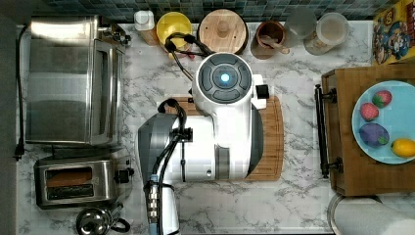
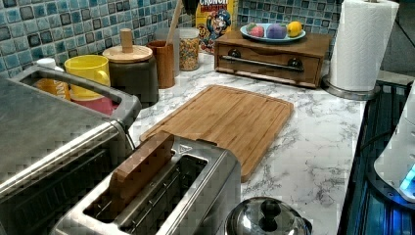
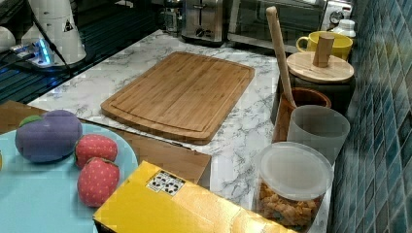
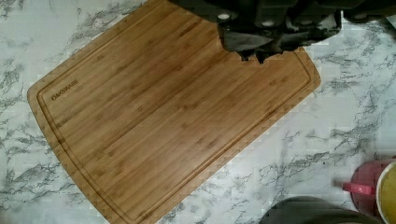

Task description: Turn on the toaster.

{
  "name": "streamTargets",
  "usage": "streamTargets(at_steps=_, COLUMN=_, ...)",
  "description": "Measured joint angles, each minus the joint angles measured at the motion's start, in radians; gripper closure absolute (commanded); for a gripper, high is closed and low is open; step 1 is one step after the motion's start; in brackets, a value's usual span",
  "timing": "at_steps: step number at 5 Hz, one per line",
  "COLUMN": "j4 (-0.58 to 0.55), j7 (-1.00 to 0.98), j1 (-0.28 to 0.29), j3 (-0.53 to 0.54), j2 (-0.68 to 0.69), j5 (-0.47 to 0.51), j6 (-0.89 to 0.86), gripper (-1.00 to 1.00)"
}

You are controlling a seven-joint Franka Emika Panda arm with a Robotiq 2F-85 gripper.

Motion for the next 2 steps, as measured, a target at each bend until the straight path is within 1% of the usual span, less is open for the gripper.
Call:
streamTargets(at_steps=1, j4=-0.005, j7=0.000, j1=0.000, j3=0.001, j2=0.000, j5=0.000, j6=0.011, gripper=1.00)
streamTargets(at_steps=2, j4=-0.017, j7=-0.050, j1=0.000, j3=0.005, j2=0.000, j5=0.003, j6=0.016, gripper=1.00)
